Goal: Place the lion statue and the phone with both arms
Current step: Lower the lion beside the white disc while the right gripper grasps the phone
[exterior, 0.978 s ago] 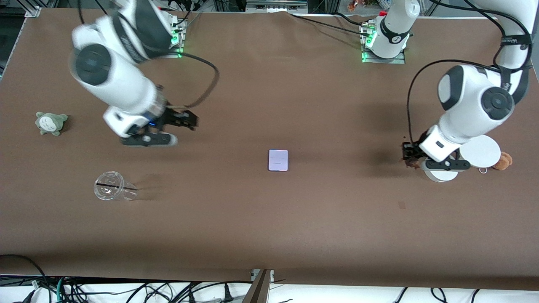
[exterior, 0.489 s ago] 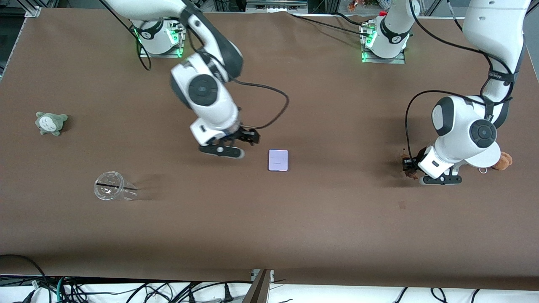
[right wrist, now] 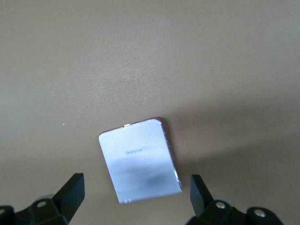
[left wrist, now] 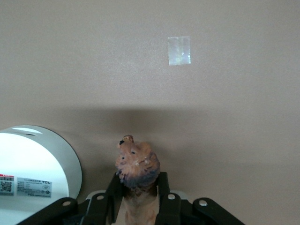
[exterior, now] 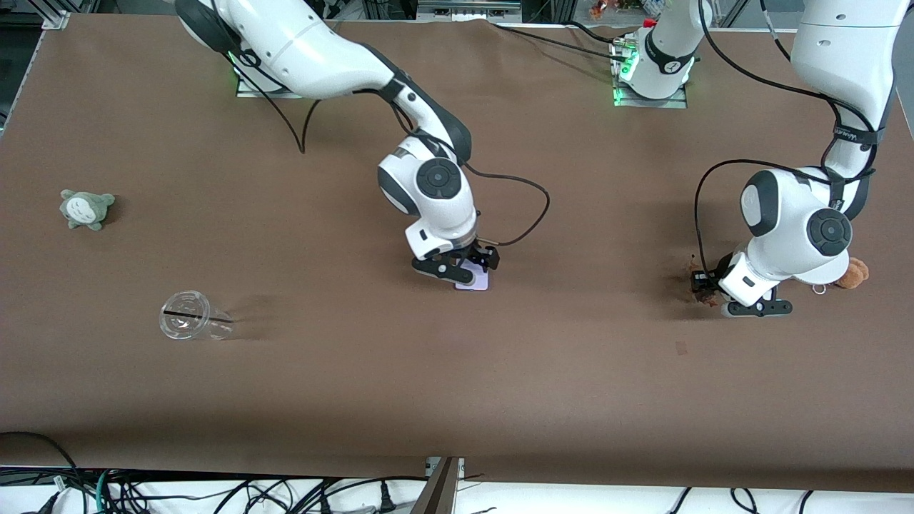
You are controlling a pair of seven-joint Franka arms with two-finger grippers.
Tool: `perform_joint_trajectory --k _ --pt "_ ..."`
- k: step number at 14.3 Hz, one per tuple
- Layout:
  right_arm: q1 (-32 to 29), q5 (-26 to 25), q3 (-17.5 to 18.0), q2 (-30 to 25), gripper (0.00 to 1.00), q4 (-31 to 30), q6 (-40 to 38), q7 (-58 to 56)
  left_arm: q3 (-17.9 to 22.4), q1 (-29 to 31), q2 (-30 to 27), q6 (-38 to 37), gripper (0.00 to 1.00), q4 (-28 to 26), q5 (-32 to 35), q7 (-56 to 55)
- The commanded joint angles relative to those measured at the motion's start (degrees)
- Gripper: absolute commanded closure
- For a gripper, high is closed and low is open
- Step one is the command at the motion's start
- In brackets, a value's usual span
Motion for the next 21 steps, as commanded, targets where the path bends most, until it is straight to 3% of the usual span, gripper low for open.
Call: perform_joint_trajectory --k 1,4,7,8,9,10,19,21 --pt "3.30 -1.66 -2.69 3.61 0.00 5.26 0.00 3.41 0.11 0.23 1.11 1.01 1.00 0.42 -0.70 1.76" --pt "4.19 -2.27 -3.32 4.84 0.00 5.26 1.58 3.25 0.11 0.14 1.38 1.01 1.00 0.42 -0.61 1.68" --pt "4.72 -6.92 -3.32 5.63 0.00 5.17 2.02 0.97 0.11 0.05 2.25 1.71 1.00 0.51 0.70 1.68" --pt "4.72 -7.81 -3.32 5.72 0.00 5.17 1.94 -1.04 0.11 0.14 2.43 1.98 0.78 0.59 0.70 1.68" --pt "4.72 -7.82 -3.32 5.72 0.00 5.17 1.94 -2.98 0.11 0.05 2.17 1.89 0.23 0.86 0.70 1.50" --pt "4.72 -7.82 -3.32 5.72 0.00 5.17 1.94 -4.30 0.11 -0.21 1.04 1.72 0.00 1.03 0.70 1.59" --pt "4.72 -7.90 -3.32 6.77 0.00 5.17 5.27 -9.67 0.03 -0.74 -12.49 -23.92 0.00 12.98 0.70 0.89" --pt "4.72 -7.90 -3.49 6.95 0.00 5.08 5.45 -10.20 0.11 -0.30 -14.96 -33.47 0.00 17.09 0.70 0.89"
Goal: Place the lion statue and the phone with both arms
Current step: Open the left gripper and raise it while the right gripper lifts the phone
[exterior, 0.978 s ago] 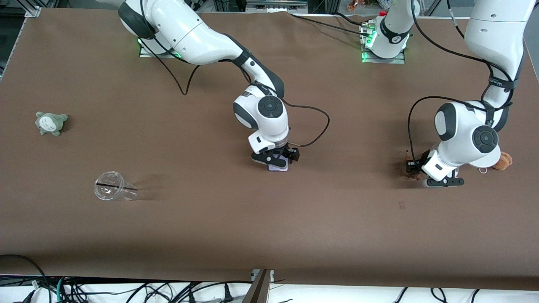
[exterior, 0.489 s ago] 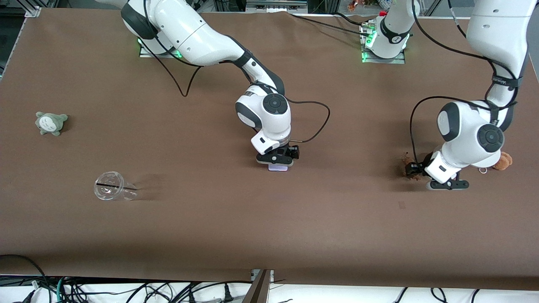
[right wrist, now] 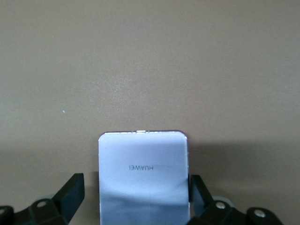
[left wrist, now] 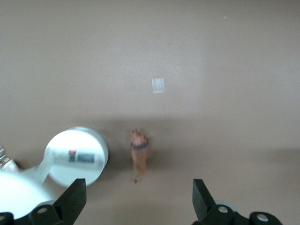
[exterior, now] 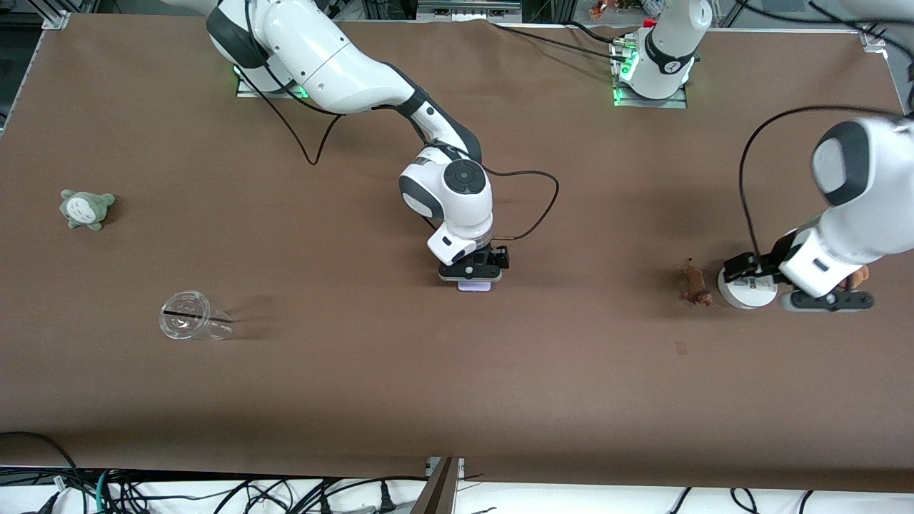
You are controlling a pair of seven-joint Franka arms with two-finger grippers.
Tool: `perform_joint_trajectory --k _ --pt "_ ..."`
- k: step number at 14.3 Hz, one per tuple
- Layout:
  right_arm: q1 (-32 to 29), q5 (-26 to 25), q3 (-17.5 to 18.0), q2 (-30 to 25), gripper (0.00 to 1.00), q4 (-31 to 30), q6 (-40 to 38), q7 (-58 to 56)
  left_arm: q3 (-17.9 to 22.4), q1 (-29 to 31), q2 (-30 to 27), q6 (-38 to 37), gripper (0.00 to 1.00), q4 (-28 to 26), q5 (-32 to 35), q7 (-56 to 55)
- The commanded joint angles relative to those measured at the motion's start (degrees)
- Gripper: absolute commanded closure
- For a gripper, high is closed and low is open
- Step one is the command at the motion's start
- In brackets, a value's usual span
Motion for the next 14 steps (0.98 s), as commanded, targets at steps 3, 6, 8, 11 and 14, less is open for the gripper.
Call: perform_joint_trajectory --k 3,6,8,11,14 --pt "0.55 -0.92 -0.63 1.38 0.05 1.76 0.76 -1.64 2.58 -0.17 -4.05 -18.53 0.00 9.88 0.63 0.47" --pt "0.46 -0.48 -0.89 1.21 0.39 1.76 0.41 -1.73 3.55 -0.43 -5.28 -18.55 0.00 10.50 0.45 0.47" --pt "0.29 -0.13 -0.98 0.94 0.52 1.76 0.15 -2.17 3.55 -1.22 -6.16 -18.63 0.00 10.42 0.63 0.38" --pt "-0.24 0.40 -1.16 0.07 0.52 1.76 -3.79 -4.09 2.94 -1.40 -6.96 -20.04 0.00 10.24 1.06 0.03" --pt "-2.34 8.80 -3.69 -4.66 0.52 0.45 -9.33 -16.36 1.71 -2.45 -6.87 -20.22 0.00 10.42 5.36 -0.14"
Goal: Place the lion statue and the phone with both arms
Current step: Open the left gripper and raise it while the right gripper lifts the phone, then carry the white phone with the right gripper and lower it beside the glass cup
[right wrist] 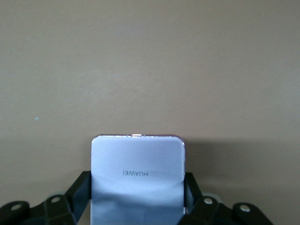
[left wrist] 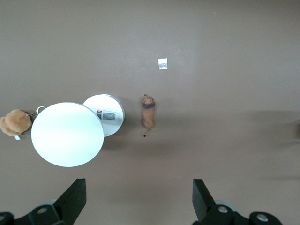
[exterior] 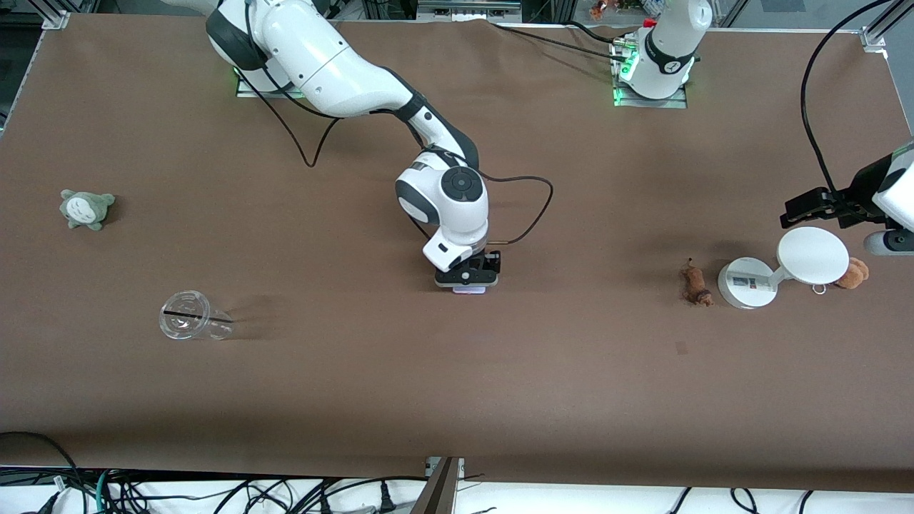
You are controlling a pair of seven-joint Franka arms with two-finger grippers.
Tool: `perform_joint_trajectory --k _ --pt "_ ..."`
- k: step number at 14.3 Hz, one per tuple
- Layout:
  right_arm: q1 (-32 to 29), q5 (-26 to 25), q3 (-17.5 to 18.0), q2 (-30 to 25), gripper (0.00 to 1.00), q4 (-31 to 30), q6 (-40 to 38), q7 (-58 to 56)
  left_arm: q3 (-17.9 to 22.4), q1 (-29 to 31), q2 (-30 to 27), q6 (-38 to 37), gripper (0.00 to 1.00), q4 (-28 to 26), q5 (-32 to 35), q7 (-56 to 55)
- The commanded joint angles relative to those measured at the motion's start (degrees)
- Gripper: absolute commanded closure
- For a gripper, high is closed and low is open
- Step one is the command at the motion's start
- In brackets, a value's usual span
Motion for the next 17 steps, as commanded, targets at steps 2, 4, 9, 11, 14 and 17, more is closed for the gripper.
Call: perform_joint_trajectory --k 2,4,9,11,14,17 --pt "-3.36 11.24 -5.31 -9.62 0.52 -6.69 -5.62 -19.05 -0.09 -0.19 -0.53 -1.39 0.00 0.53 3.22 0.27" --pt "-7.48 14.07 -6.38 -14.99 0.52 -13.29 -5.88 -30.39 0.00 -0.18 -0.53 -1.65 0.00 0.61 3.22 0.19" --pt "-18.64 14.60 -6.64 -23.00 0.52 -26.38 -3.09 -48.35 0.35 1.31 0.17 -2.18 0.00 0.61 0.50 0.28" --pt "-22.34 14.78 -6.64 -24.76 0.52 -33.24 3.22 -51.53 0.35 1.31 0.26 -2.18 0.00 0.61 0.32 0.10" --pt "-24.20 15.13 -7.78 -24.77 0.50 -38.27 9.83 -51.80 0.27 1.31 0.52 -2.18 0.00 0.88 0.14 0.19" --pt "-24.82 20.04 -9.01 -24.24 0.46 -38.72 10.29 -51.98 0.09 0.70 0.96 -2.18 0.00 2.10 0.23 -0.07"
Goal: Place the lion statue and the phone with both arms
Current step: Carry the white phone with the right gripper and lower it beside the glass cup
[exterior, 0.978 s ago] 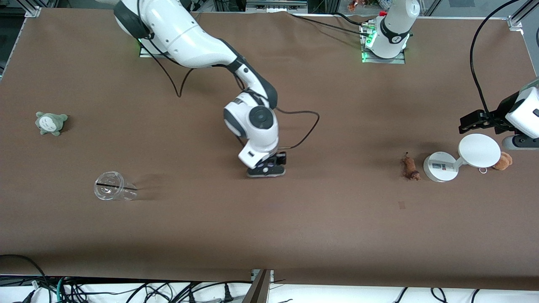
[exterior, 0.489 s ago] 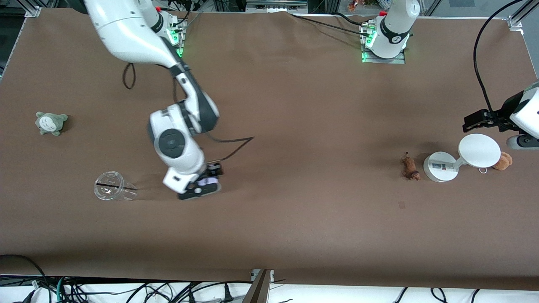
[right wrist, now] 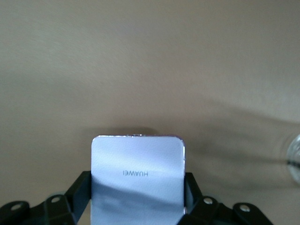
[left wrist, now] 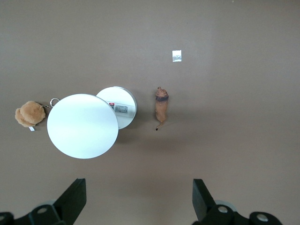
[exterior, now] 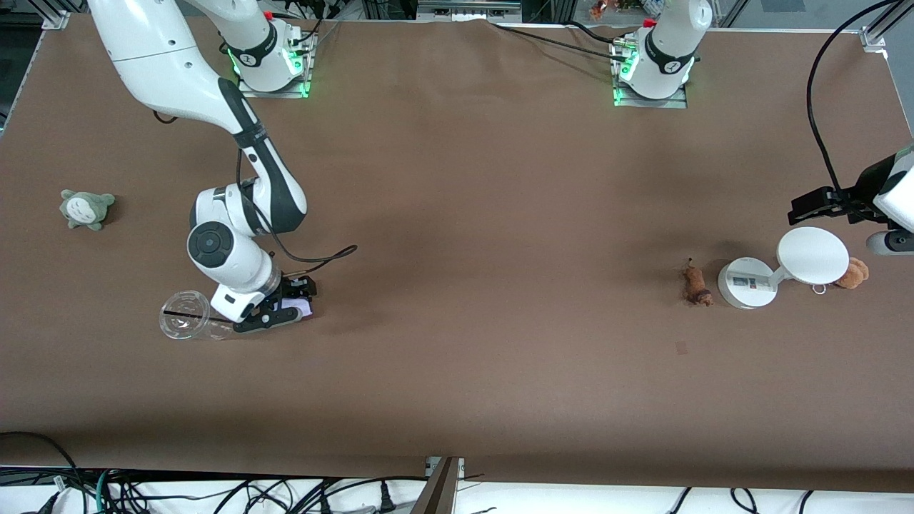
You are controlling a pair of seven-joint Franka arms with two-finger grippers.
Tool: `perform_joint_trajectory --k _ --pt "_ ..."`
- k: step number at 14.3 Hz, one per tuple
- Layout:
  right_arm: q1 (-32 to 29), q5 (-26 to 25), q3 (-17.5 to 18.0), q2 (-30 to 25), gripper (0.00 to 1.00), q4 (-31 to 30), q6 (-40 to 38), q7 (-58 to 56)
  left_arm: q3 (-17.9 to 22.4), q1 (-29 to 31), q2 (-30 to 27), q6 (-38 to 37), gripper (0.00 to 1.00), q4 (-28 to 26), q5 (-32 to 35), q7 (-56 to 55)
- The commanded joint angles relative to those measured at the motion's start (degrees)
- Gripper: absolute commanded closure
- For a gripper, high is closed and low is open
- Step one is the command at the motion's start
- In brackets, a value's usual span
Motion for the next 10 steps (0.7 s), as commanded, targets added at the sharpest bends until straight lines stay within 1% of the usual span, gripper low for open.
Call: perform_joint_trajectory --k 1,3,6,7,8,10 --pt "-0.38 3.91 -0.68 -1.97 0.44 -2.56 1.18 -1.08 -0.15 -0.12 1.01 -0.84 0.00 2.58 -0.89 0.22" --pt "-0.74 5.76 -1.38 -1.35 0.39 -2.56 1.79 -1.16 -0.24 0.14 1.01 -0.84 0.00 2.67 -0.89 0.31" --pt "-0.74 5.76 -1.56 -1.61 0.05 -2.30 1.71 -0.99 0.11 0.49 1.01 -0.92 0.00 2.67 -0.81 0.39" --pt "-0.65 5.85 -1.56 -2.49 0.01 -2.21 1.18 -0.64 0.11 1.01 1.01 -0.92 0.00 2.67 -0.81 0.57" --pt "-0.65 5.76 -1.56 -3.89 0.01 -2.21 0.66 -0.72 0.11 1.02 1.01 -0.92 0.00 2.67 -0.81 0.57" --pt "-0.65 5.76 -1.64 -6.96 0.01 -2.21 -3.72 -0.81 0.11 1.02 1.01 -0.92 0.00 2.67 -0.81 0.48"
